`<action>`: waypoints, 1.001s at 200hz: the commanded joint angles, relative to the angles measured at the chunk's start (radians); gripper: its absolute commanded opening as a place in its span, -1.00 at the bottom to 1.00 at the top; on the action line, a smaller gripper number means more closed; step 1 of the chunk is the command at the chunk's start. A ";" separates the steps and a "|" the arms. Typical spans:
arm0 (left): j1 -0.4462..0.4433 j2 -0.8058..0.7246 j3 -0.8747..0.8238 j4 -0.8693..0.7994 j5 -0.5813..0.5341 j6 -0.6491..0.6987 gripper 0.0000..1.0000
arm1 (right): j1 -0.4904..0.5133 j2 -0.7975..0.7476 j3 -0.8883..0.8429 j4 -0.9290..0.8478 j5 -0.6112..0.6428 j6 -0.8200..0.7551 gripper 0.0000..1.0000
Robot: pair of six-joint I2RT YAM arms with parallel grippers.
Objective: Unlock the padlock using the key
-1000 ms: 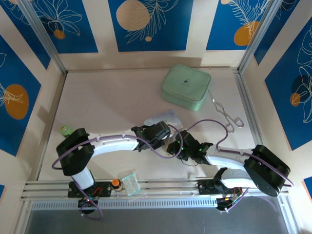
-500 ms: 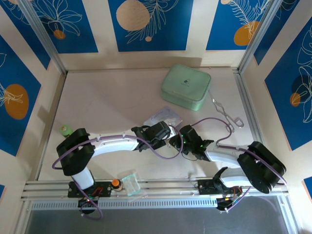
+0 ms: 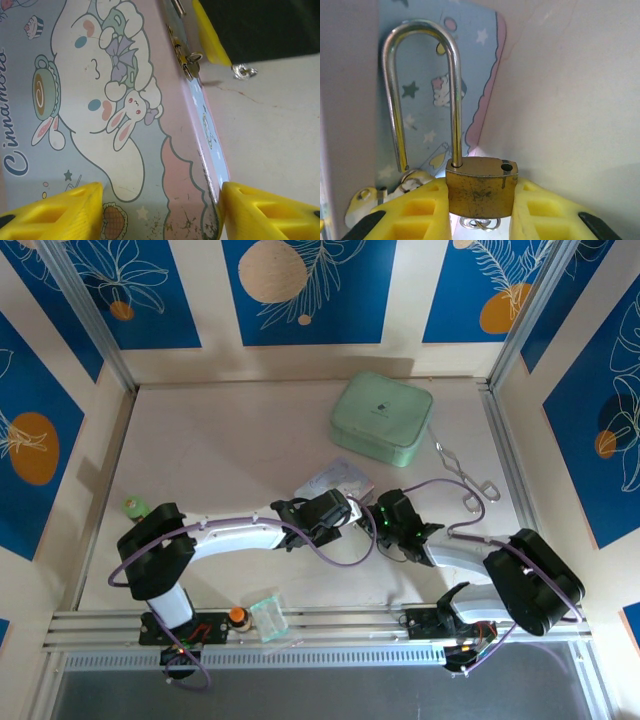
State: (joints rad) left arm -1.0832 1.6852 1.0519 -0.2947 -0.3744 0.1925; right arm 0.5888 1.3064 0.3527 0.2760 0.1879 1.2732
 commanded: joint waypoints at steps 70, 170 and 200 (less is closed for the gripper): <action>-0.012 0.077 -0.007 -0.064 -0.085 -0.152 0.31 | -0.049 0.033 0.109 -0.369 -0.106 -0.231 -0.47; 0.071 0.069 0.021 -0.021 -0.269 -0.234 0.65 | -0.053 0.223 0.401 -0.884 -0.057 -0.498 -0.42; 0.113 0.042 -0.001 0.010 -0.268 -0.218 0.75 | -0.043 0.278 0.481 -1.019 0.005 -0.557 -0.38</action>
State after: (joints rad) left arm -1.0073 1.7496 1.0752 -0.2863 -0.5987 -0.0235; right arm 0.5423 1.5379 0.7944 -0.4843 0.1181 0.7975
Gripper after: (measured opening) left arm 0.868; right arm 0.310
